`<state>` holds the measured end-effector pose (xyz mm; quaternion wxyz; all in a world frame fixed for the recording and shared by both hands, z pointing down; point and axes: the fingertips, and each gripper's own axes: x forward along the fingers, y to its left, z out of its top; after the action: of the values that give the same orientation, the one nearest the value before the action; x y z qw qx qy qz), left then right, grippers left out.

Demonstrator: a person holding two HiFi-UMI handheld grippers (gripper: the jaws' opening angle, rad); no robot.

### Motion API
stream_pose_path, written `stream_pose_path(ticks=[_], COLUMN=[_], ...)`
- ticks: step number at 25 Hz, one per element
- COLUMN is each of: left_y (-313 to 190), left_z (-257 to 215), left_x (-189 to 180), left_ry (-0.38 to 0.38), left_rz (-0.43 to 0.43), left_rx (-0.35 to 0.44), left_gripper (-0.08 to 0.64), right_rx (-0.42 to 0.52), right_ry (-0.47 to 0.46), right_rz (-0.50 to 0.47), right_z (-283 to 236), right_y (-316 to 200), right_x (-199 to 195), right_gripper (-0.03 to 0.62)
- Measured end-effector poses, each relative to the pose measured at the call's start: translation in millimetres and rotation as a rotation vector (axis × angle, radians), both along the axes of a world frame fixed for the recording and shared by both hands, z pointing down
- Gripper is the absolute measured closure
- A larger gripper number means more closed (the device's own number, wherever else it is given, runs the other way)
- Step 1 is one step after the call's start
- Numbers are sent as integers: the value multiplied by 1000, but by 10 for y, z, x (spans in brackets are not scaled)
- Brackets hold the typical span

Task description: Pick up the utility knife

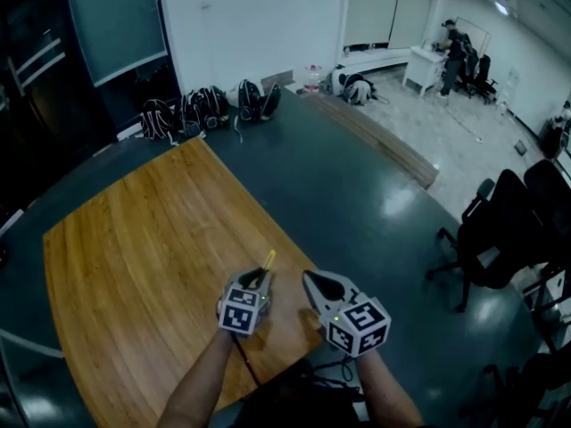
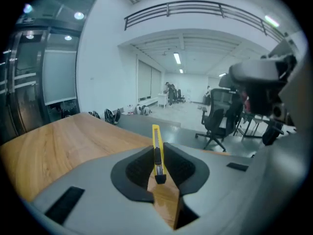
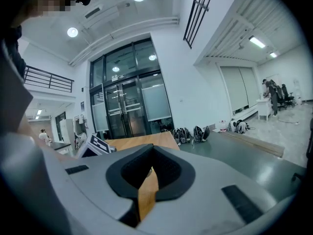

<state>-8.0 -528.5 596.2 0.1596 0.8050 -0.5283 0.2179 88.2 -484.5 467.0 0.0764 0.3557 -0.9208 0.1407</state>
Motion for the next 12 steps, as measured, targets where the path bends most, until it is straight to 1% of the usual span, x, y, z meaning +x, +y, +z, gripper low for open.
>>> stream_pose_path(ticks=[5, 12], left_y=[197, 476], left_z=[-696, -1430], left_x=[39, 29], left_ry=[113, 227], left_rz=[-27, -56], left_rx=[136, 268], left_gripper=[491, 491], right_rx=[47, 109], right_ry=[-72, -123], right_rz=[-8, -22], right_z=[-249, -517], right_y=[-21, 65], right_x=[-26, -67], right_gripper=[581, 581])
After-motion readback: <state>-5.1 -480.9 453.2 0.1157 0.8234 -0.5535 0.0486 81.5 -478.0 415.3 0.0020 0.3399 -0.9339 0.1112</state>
